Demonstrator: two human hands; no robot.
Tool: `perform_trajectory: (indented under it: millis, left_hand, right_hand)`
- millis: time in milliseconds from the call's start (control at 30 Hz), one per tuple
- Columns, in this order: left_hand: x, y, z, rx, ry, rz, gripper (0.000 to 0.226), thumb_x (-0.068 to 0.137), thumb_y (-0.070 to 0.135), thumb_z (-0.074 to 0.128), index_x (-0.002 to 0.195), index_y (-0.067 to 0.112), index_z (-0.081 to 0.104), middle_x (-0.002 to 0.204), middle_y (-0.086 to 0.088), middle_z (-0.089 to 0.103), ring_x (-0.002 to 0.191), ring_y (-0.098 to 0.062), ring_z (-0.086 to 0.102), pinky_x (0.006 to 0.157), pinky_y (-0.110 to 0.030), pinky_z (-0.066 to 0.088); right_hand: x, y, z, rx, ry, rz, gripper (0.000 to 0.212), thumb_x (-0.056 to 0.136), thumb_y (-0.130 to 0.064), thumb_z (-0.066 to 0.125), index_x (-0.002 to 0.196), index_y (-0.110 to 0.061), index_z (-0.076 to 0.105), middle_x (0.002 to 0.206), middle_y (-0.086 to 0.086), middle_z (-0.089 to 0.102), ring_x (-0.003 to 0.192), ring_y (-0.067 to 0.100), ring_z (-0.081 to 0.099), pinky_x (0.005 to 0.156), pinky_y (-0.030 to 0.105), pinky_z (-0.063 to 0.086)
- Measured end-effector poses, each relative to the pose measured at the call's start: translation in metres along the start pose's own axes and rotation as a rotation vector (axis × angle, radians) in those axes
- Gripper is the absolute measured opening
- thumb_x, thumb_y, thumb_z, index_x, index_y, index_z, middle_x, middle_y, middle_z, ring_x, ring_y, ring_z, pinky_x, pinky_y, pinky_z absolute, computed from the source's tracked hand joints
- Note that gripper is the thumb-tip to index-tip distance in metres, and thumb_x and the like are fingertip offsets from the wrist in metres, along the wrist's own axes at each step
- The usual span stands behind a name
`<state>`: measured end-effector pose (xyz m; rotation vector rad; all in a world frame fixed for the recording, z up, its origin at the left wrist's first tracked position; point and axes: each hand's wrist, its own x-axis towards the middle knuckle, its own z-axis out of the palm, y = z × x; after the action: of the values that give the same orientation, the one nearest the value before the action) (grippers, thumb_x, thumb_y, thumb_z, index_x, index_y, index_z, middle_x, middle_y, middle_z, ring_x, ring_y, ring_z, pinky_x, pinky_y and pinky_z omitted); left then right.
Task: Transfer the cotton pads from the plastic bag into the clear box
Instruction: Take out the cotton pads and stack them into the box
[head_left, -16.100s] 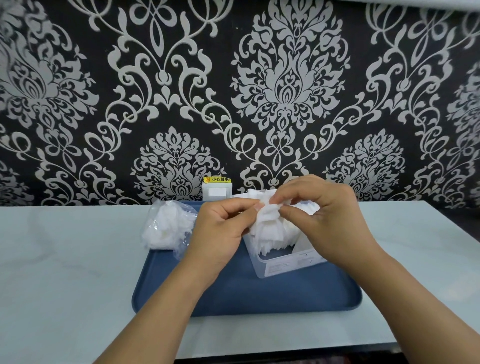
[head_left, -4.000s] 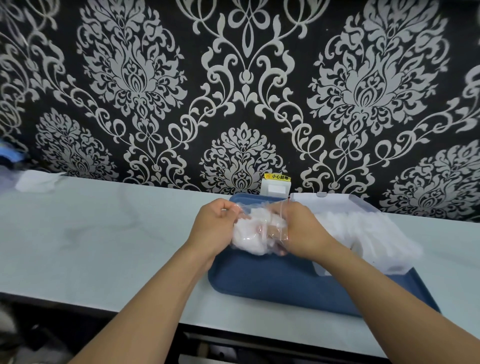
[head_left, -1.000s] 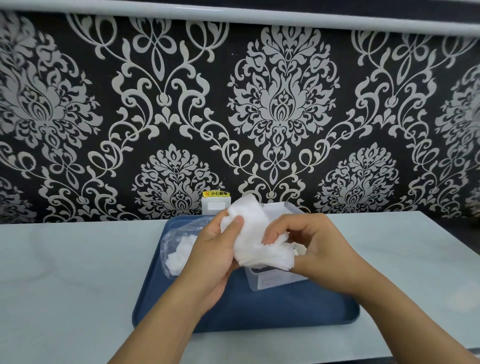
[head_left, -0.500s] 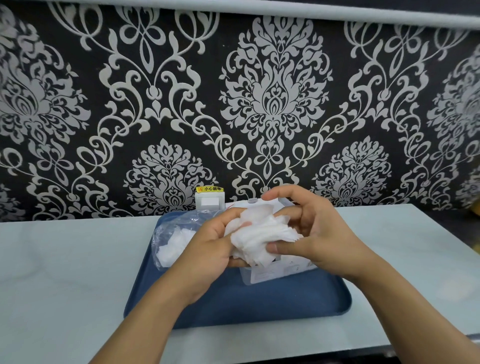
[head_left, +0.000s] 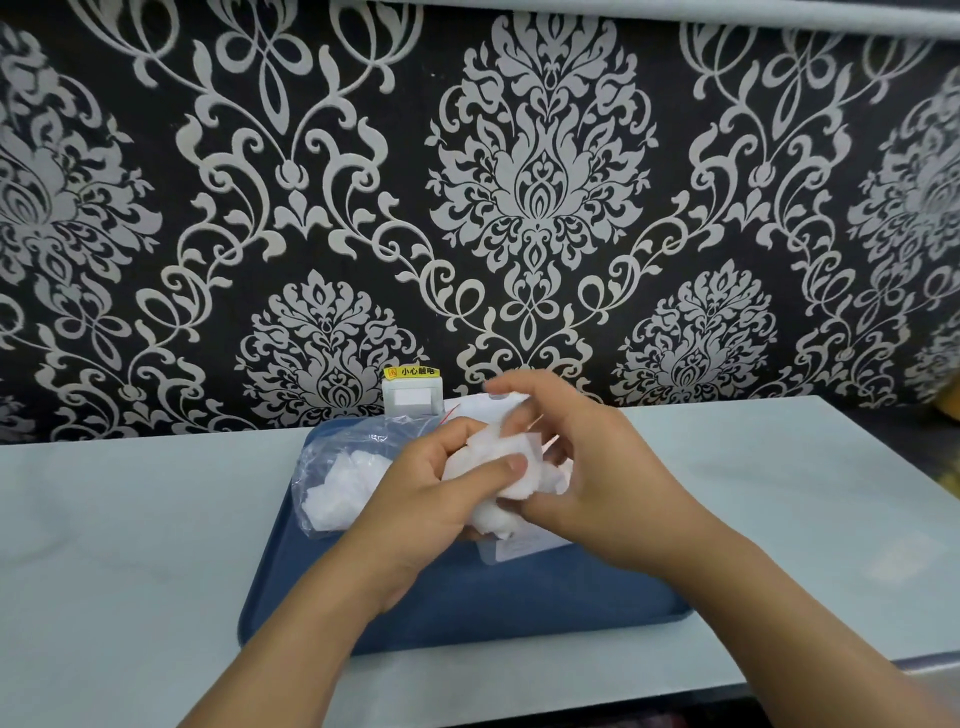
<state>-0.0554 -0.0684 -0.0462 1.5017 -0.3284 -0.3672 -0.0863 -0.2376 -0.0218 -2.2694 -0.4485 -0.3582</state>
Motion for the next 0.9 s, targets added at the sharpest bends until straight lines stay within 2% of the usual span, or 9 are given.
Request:
perform_trajectory:
  millis: [33,100,167,233,400,500,567,800,900]
  left_hand:
    - [0.0,0.001,0.001,-0.066,0.012,-0.014,0.02,0.087,0.015,0.075,0.106,0.019,0.072,0.103,-0.011,0.078,0.082,-0.022,0.074,0.066,-0.034,0.061]
    - [0.001,0.002,0.0,-0.149,0.033,-0.014,0.026,0.082,0.013,0.079,0.107,0.018,0.071,0.105,-0.012,0.077,0.086,-0.024,0.073,0.076,-0.04,0.063]
    - [0.001,0.003,-0.001,-0.193,0.049,0.018,0.033,0.077,0.018,0.078,0.108,0.022,0.072,0.107,-0.011,0.077,0.091,-0.023,0.073,0.087,-0.044,0.058]
    - [0.001,0.003,-0.001,-0.223,0.057,0.042,0.036,0.075,0.02,0.075,0.11,0.024,0.072,0.109,-0.009,0.077,0.094,-0.022,0.073,0.089,-0.042,0.056]
    - [-0.001,0.006,0.0,-0.264,0.052,0.064,0.042,0.077,0.019,0.073,0.119,0.02,0.068,0.114,-0.012,0.076,0.099,-0.022,0.072,0.093,-0.042,0.054]
    - [-0.003,0.01,0.002,-0.308,0.052,0.071,0.039,0.084,0.03,0.077,0.119,0.018,0.068,0.111,-0.012,0.076,0.094,-0.02,0.074,0.081,-0.033,0.061]
    - [-0.003,0.012,0.003,-0.358,0.053,0.058,0.038,0.084,0.029,0.073,0.119,0.016,0.067,0.111,-0.014,0.076,0.089,-0.021,0.075,0.077,-0.033,0.063]
    - [-0.004,0.015,-0.005,-0.619,-0.088,-0.023,0.054,0.083,0.025,0.061,0.134,0.007,0.059,0.13,-0.019,0.068,0.121,-0.035,0.065,0.097,-0.05,0.056]
    - [-0.002,0.015,-0.003,-0.622,-0.093,-0.014,0.05,0.082,0.014,0.062,0.132,0.011,0.062,0.128,-0.017,0.069,0.119,-0.032,0.067,0.096,-0.048,0.057]
  right_hand:
    - [0.001,0.0,0.002,0.041,0.053,-0.007,0.065,0.073,-0.024,0.081,0.127,-0.041,0.048,0.11,-0.016,0.059,0.095,0.011,0.06,0.079,0.028,0.052]
    - [0.002,0.0,0.006,0.048,0.169,-0.036,0.063,0.07,-0.014,0.083,0.12,-0.033,0.05,0.114,-0.014,0.052,0.099,0.01,0.055,0.078,0.018,0.047]
    - [0.003,0.0,0.009,-0.031,0.259,-0.054,0.055,0.067,-0.009,0.084,0.11,-0.029,0.054,0.108,-0.013,0.049,0.097,0.005,0.051,0.074,0.014,0.041]
    - [0.003,0.0,0.011,-0.043,0.296,-0.051,0.047,0.066,-0.011,0.085,0.102,-0.027,0.059,0.102,-0.013,0.049,0.09,0.002,0.05,0.071,0.011,0.039]
    - [0.003,-0.002,0.014,0.03,0.304,-0.062,0.04,0.064,-0.019,0.083,0.099,-0.028,0.068,0.098,-0.015,0.055,0.088,0.008,0.057,0.068,0.011,0.042]
    - [0.003,-0.002,0.014,0.025,0.313,-0.081,0.038,0.066,-0.012,0.083,0.099,-0.027,0.07,0.097,-0.013,0.06,0.091,0.013,0.059,0.068,0.014,0.042]
    - [0.002,-0.004,0.015,0.046,0.337,-0.094,0.036,0.068,-0.008,0.084,0.097,-0.025,0.072,0.095,-0.013,0.062,0.089,0.013,0.06,0.068,0.015,0.042]
    - [0.0,-0.006,0.015,0.175,0.429,0.011,0.036,0.071,-0.01,0.088,0.1,-0.028,0.078,0.09,-0.017,0.073,0.081,0.013,0.066,0.07,0.027,0.055]
    - [-0.001,-0.009,0.016,0.211,0.455,0.053,0.045,0.073,-0.011,0.088,0.11,-0.033,0.076,0.087,-0.016,0.074,0.075,0.008,0.065,0.068,0.015,0.052]
